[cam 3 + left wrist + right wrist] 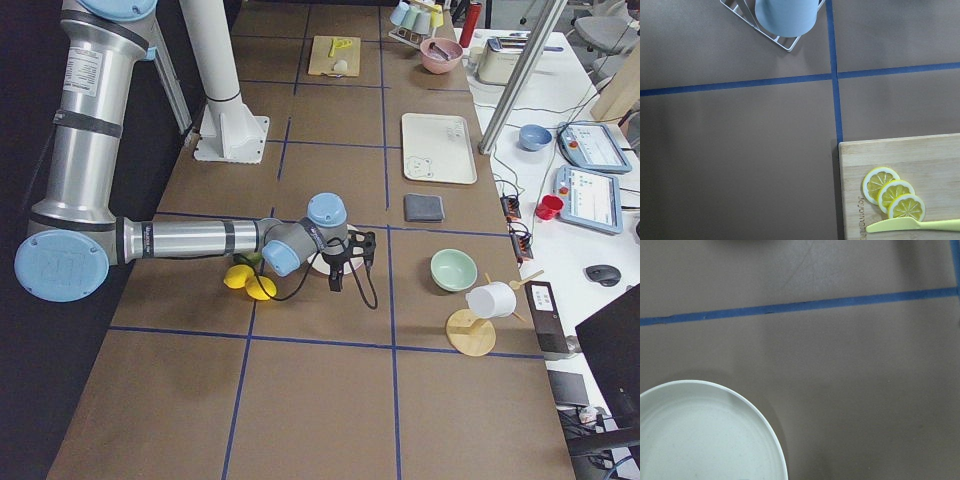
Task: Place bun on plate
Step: 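Reach the right gripper to the rim of the white plate and grasp it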
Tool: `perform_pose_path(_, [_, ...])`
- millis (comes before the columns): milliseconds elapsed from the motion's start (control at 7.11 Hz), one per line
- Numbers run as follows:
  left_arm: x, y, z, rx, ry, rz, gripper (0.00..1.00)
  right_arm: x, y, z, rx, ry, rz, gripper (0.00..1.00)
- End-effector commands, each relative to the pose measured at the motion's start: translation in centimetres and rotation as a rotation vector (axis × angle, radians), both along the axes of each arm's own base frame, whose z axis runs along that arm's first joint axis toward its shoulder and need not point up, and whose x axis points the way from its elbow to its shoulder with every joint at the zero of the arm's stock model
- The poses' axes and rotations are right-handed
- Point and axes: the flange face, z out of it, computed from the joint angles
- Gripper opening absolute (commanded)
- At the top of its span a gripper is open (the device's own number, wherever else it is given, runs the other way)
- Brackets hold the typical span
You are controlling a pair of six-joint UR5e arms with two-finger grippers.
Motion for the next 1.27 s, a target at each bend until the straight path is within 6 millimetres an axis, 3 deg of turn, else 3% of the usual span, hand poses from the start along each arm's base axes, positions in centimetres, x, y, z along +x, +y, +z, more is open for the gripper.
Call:
perform_pose_path(0, [0.0,0.0,0.0,0.0,0.0,0.0,1.0,-4.6,1.7,1.1,-0.009,0.023,-0.016,1.0])
perform_pose_path(422, [0.0,0.0,0.0,0.0,0.0,0.0,1.0,-6.5,1.9,0.7,-0.019,0.014,-0.037,0.95])
perform_pose_path(844, [0.0,0.0,0.0,0.001,0.0,0.001,1.0,-7.1,1.3,2.0,-0.038,0.022,-0.046,0.87])
perform_pose_path(1125, [0.0,-0.1,-0.1,0.002,0.0,0.001,1.0,-7.0,1.4,1.9,-0.04,0.014,-0.049,0.58])
